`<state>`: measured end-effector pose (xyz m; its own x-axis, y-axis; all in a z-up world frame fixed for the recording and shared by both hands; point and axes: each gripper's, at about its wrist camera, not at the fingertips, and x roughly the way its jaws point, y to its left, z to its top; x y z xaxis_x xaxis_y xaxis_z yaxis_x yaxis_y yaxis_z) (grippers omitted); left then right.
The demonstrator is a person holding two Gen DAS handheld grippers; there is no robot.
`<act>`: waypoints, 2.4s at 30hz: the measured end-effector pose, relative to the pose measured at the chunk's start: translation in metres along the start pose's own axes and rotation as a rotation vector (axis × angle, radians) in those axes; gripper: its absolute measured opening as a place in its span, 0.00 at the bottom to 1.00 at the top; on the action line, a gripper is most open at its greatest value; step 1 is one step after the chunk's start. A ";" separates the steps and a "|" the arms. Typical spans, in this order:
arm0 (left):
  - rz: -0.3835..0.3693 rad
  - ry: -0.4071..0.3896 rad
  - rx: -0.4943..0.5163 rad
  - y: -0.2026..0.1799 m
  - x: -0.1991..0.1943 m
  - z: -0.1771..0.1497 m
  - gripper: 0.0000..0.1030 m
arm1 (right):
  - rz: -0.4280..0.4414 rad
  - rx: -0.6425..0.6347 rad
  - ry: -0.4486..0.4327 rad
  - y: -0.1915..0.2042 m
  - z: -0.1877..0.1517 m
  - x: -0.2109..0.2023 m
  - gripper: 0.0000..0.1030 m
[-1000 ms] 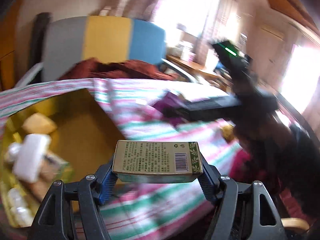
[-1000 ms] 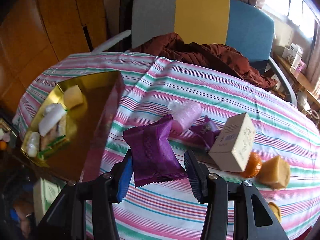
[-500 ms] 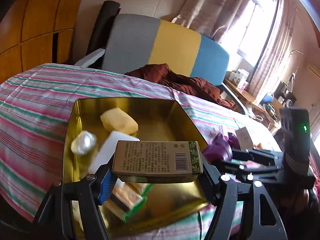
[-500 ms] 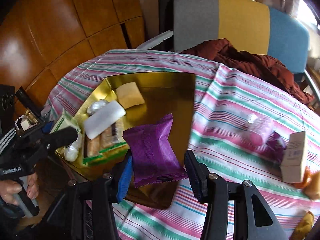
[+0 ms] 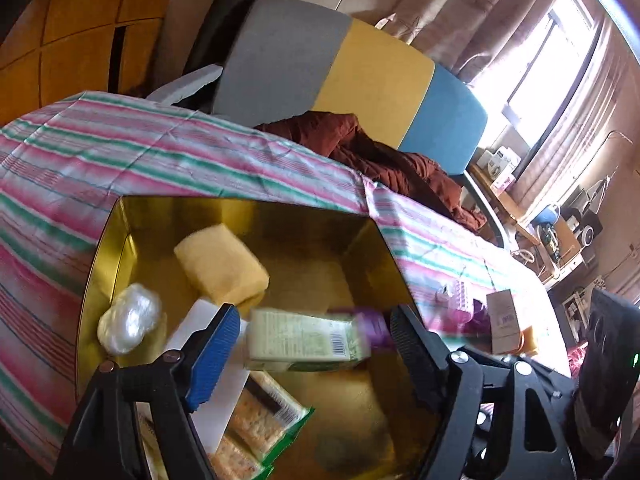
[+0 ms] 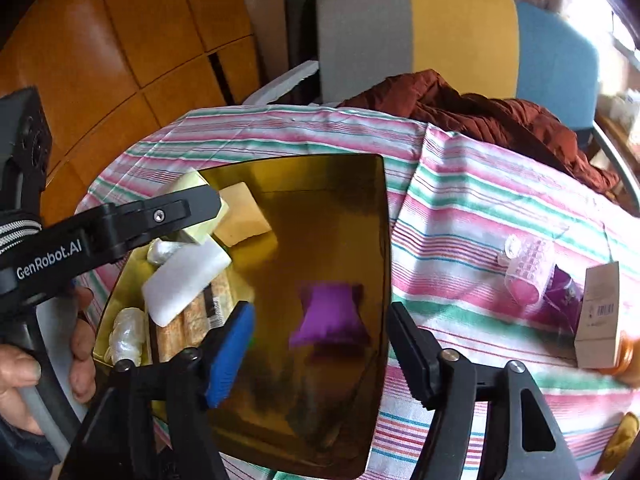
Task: Organize objects
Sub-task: 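Release the green box and purple packet into the gold tray with both grippers, then move both grippers back over the table toward the remaining items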
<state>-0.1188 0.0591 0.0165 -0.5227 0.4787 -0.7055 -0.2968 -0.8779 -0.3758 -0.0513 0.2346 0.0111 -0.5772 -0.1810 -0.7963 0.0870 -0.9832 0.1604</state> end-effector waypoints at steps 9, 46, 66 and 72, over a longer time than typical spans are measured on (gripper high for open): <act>0.092 -0.015 0.036 0.004 -0.018 -0.036 0.79 | -0.012 0.040 0.000 -0.009 -0.015 -0.004 0.80; 0.213 -0.037 0.259 -0.053 -0.042 -0.087 0.79 | -0.315 -0.018 -0.093 -0.070 -0.043 -0.056 1.00; 0.172 0.010 0.352 -0.093 -0.022 -0.096 0.79 | -0.454 0.318 -0.177 -0.222 -0.040 -0.086 1.00; 0.134 0.049 0.333 -0.106 -0.014 -0.090 0.79 | -0.421 0.409 -0.183 -0.236 -0.044 -0.090 1.00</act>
<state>-0.0083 0.1448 0.0120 -0.5380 0.3517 -0.7661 -0.4770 -0.8763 -0.0673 0.0162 0.4819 0.0190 -0.6274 0.2633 -0.7328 -0.4761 -0.8744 0.0934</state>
